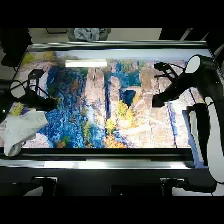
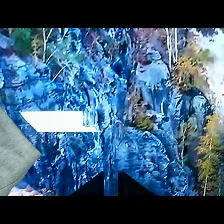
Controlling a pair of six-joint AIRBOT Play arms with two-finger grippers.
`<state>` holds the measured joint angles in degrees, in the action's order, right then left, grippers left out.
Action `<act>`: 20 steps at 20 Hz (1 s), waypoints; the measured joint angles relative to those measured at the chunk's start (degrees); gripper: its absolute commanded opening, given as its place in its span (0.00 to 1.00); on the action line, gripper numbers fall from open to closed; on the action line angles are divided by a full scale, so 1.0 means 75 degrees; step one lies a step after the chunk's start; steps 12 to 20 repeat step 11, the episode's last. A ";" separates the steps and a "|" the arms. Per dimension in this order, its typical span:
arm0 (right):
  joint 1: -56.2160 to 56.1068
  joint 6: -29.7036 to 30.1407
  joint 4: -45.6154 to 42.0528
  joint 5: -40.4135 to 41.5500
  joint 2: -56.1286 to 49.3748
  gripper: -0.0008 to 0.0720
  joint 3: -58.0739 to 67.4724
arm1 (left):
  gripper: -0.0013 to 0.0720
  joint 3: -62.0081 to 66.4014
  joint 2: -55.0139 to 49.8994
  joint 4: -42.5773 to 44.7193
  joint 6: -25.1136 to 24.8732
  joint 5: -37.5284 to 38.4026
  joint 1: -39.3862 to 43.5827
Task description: Fold the shirts.
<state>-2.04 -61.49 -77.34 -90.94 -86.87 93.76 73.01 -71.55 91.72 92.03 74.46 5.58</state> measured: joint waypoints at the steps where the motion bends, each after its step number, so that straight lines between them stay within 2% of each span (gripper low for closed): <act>1: -0.0017 -0.0006 -0.0015 0.0003 -0.0026 0.93 -0.0015 | 0.23 -0.0032 0.0006 0.0015 0.0020 -0.0047 0.0009; 20: -0.0079 -0.0029 -0.0032 -0.0020 -0.0055 0.93 -0.0035 | 0.23 -0.0119 0.0029 0.0052 0.0073 -0.0125 0.0023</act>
